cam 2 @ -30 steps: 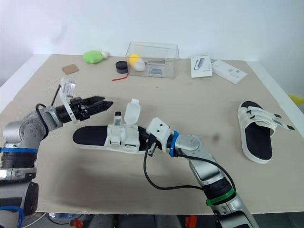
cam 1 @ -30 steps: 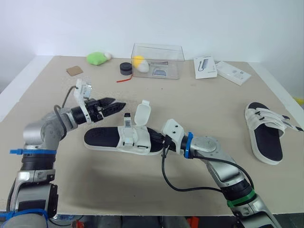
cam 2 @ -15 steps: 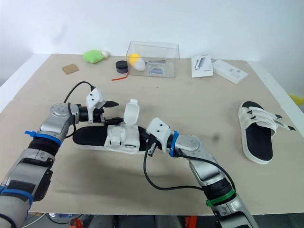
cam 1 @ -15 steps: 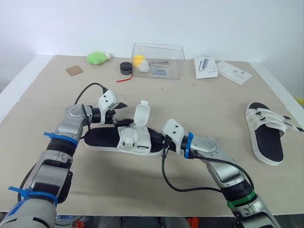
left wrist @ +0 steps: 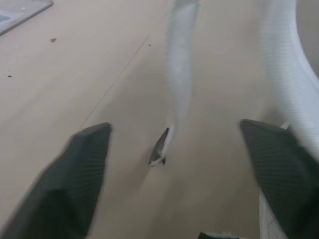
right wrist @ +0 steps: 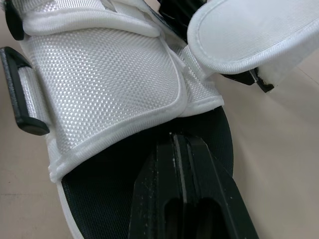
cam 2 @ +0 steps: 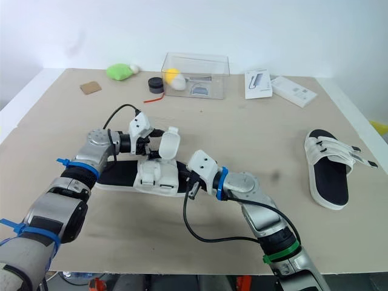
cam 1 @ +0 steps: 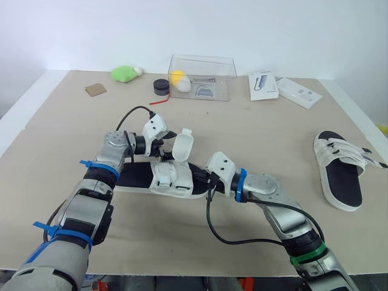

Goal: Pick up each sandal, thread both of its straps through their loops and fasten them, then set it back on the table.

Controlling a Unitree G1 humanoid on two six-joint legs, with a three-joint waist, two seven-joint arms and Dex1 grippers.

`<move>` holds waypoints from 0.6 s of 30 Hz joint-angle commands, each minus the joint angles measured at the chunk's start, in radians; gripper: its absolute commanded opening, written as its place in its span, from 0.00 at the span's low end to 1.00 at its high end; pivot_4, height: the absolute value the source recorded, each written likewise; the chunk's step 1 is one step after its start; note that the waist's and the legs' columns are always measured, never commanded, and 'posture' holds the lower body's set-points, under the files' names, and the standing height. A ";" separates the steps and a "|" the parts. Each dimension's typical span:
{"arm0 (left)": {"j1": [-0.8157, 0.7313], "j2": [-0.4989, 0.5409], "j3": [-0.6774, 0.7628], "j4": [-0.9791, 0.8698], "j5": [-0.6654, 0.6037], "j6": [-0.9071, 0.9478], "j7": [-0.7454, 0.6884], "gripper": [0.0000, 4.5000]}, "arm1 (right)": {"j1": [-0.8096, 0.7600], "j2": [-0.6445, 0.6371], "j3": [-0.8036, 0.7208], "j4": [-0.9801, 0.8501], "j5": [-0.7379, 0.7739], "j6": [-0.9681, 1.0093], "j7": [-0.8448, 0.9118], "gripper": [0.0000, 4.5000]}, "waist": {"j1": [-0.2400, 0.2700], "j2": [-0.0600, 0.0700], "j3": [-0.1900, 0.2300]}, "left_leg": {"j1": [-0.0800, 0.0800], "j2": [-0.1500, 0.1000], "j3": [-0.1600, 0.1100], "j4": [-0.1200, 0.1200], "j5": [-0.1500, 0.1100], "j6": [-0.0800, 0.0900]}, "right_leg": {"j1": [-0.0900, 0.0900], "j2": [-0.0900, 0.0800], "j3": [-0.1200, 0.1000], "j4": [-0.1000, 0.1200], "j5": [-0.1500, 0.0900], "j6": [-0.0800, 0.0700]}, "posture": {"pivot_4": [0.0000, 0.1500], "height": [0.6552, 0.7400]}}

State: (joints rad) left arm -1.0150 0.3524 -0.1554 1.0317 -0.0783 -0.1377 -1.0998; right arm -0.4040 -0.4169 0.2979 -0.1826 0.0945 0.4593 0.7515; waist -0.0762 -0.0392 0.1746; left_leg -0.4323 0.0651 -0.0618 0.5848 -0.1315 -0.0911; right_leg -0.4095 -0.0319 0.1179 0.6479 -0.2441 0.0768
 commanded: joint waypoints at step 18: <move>-0.093 0.123 -0.037 0.036 0.422 -0.892 0.612 0.01 | -0.014 -0.028 -0.006 0.044 -0.024 -0.015 -0.011 0.00 | 0.003 0.000 0.001 | -0.002 0.000 -0.002 0.000 0.000 0.000 | -0.001 0.001 0.000 0.000 0.002 0.006 | 1.00 1.00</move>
State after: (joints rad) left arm -1.0640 0.4156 -0.1730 1.1175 0.1967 -0.8501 -0.6913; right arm -0.4138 -0.4237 0.2997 -0.1653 0.0938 0.4355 0.7419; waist -0.0730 -0.0389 0.1752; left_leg -0.4345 0.0648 -0.0641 0.5847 -0.1315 -0.0912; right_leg -0.4100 -0.0309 0.1180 0.6478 -0.2421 0.0837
